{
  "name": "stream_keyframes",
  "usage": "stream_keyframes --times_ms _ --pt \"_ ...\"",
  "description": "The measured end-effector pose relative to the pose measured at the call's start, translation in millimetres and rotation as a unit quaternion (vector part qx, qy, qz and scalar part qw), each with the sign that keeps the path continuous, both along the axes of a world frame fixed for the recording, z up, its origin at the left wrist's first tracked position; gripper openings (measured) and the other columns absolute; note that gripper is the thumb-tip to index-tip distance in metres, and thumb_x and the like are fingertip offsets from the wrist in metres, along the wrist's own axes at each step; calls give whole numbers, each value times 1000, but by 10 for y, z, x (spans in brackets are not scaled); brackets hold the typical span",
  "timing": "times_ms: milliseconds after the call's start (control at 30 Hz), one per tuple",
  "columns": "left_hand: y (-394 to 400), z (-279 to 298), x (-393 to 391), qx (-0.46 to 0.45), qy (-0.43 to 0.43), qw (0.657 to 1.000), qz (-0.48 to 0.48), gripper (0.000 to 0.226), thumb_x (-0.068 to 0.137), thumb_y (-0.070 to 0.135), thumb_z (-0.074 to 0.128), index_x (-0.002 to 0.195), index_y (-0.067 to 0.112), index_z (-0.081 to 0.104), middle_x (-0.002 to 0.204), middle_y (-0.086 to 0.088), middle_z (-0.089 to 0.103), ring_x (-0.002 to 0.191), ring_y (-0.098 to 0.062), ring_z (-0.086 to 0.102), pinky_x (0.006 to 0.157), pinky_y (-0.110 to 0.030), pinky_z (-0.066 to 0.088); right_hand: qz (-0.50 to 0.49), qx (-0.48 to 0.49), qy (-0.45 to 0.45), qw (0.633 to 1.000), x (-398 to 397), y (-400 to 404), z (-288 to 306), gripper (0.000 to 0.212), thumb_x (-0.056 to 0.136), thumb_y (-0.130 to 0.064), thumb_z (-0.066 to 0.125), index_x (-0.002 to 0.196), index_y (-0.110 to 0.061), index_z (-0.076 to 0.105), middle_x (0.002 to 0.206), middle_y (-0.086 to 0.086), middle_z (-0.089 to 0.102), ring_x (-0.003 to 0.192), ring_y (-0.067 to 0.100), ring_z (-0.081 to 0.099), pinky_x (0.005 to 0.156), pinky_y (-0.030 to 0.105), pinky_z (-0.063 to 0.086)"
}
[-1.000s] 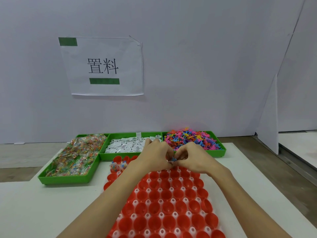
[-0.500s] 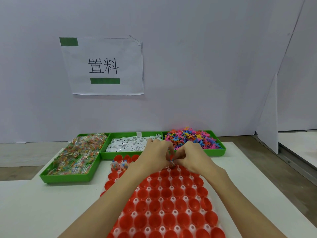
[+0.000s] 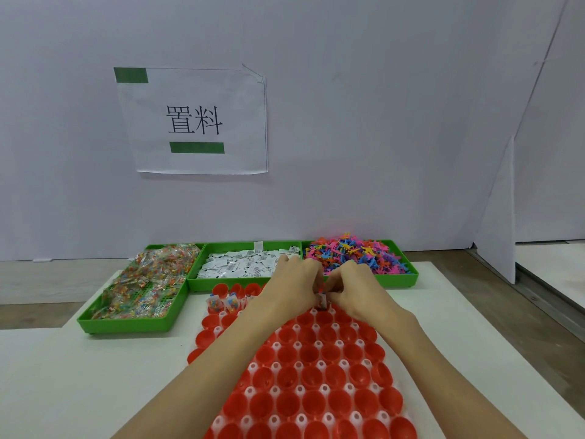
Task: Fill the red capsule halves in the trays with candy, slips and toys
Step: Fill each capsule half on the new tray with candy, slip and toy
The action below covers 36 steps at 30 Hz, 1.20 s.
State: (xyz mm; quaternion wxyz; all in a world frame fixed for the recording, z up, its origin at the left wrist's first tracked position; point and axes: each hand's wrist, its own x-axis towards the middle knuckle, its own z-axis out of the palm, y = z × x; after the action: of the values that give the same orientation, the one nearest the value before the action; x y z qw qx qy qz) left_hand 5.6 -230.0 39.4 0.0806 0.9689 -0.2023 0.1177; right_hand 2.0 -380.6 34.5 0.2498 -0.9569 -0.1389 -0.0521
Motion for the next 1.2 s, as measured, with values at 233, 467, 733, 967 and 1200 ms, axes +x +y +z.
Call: stream_keyframes --times_ms 233,467,733,967,1200 --pt "-4 47 -26 -14 14 1000 -6 18 86 19 74 103 18 72 101 5 75 105 -20 63 108 -39 33 33 15 41 998 1 -83 66 17 87 -6 73 97 -17 82 94 -4 78 85 7 70 81 21 56" --pt "11 51 -17 -42 25 999 -12 8 82 17 75 90 19 74 89 6 77 99 -17 67 108 -40 38 33 0 25 999 7 -51 42 13 85 -7 76 93 -16 82 88 -4 77 78 4 68 70 10 49" --pt "5 41 -35 -38 23 999 -12 14 80 16 72 94 18 73 92 4 76 100 -19 66 106 -40 38 22 -31 23 999 -3 -23 13 15 84 -3 73 81 -17 75 72 -10 64 66 3 57 54 7 38" --pt "14 28 -36 -28 23 999 -14 23 86 22 72 109 19 69 102 4 73 104 -21 63 108 -42 32 30 -20 34 999 17 -70 55 15 84 -8 79 98 -14 78 87 -4 73 81 8 69 70 14 52" --pt "87 78 -66 -62 38 997 -28 22 86 32 77 104 19 74 98 7 75 98 -14 66 108 -42 38 34 -25 24 999 12 -127 119 19 90 -9 72 105 -17 79 99 -3 76 82 3 65 66 7 45"
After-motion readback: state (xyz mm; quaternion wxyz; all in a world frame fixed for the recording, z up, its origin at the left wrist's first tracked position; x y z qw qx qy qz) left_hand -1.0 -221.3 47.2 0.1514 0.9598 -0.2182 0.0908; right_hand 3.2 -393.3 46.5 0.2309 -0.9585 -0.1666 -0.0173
